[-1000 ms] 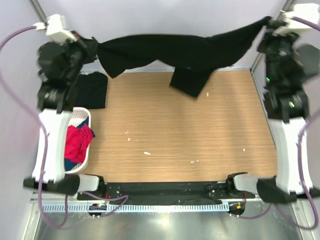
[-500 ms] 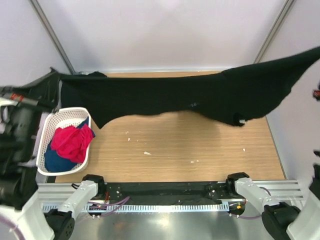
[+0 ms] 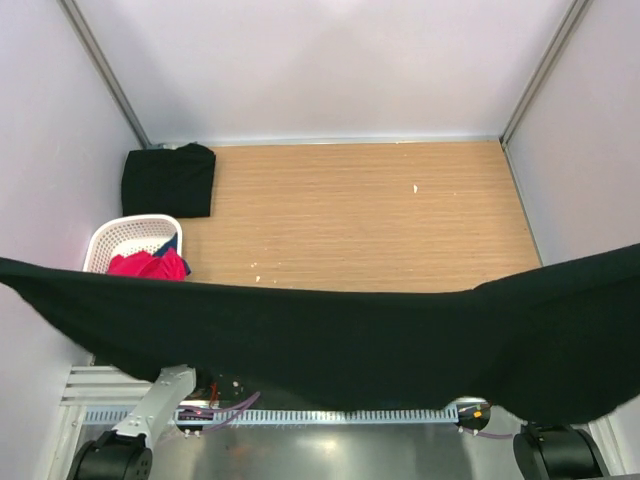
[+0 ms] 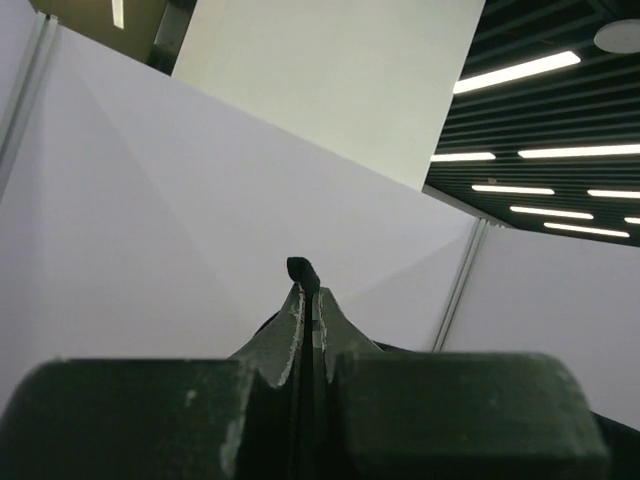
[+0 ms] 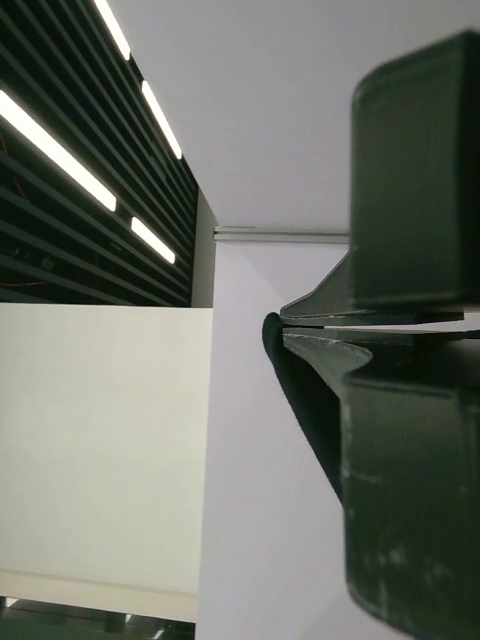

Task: Fold and stack the t-shirts
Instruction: Flatten the tshirt out

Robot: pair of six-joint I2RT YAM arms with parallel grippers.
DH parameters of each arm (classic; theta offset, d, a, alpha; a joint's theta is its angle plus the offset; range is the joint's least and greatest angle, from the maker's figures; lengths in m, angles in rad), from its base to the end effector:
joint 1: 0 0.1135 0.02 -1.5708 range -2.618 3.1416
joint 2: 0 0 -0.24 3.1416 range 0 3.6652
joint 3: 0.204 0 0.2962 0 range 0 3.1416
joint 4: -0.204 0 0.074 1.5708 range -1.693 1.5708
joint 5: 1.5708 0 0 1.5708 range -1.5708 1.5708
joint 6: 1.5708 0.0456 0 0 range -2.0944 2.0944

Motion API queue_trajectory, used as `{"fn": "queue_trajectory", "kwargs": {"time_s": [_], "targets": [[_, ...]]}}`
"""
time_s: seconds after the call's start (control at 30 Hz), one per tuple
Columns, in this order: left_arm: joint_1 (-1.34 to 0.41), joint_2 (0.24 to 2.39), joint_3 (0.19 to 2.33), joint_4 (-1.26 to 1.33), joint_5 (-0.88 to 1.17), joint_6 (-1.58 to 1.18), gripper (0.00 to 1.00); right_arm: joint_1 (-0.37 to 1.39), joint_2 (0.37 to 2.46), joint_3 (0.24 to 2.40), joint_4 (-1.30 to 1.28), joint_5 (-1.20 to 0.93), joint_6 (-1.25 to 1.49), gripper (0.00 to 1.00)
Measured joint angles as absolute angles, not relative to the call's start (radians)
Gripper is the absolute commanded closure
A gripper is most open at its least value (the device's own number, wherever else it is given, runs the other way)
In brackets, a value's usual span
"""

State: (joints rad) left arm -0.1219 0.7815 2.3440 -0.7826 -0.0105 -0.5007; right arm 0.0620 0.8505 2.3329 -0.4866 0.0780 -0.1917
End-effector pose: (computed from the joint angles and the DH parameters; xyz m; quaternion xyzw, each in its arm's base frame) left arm -0.1220 0.0154 0.6572 -0.0773 0.3774 -0.2807 0.8791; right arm -0.1071 -0.0102 0.6884 0.0012 0.2858 -0.0731 0.9555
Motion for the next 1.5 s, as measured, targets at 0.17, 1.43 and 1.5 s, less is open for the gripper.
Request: {"fn": "queue_trajectory", "kwargs": {"time_s": [0.17,1.43,1.5], "targets": [[-0.121,0.803,2.267,-0.771,-0.069,-0.489,1.00,0.061,0.887,2.268,-0.485,0.090,-0.192,0.99],[-0.121,1.965,1.610,-0.214,-0.067,-0.377,1.00,0.061,1.935,1.558,-0.067,0.253,-0.258,0.99],[-0.121,2.028,1.680,-0.207,-0.053,-0.377,1.00,0.059,2.004,1.645,-0.041,0.252,-0.265,0.99]]}}
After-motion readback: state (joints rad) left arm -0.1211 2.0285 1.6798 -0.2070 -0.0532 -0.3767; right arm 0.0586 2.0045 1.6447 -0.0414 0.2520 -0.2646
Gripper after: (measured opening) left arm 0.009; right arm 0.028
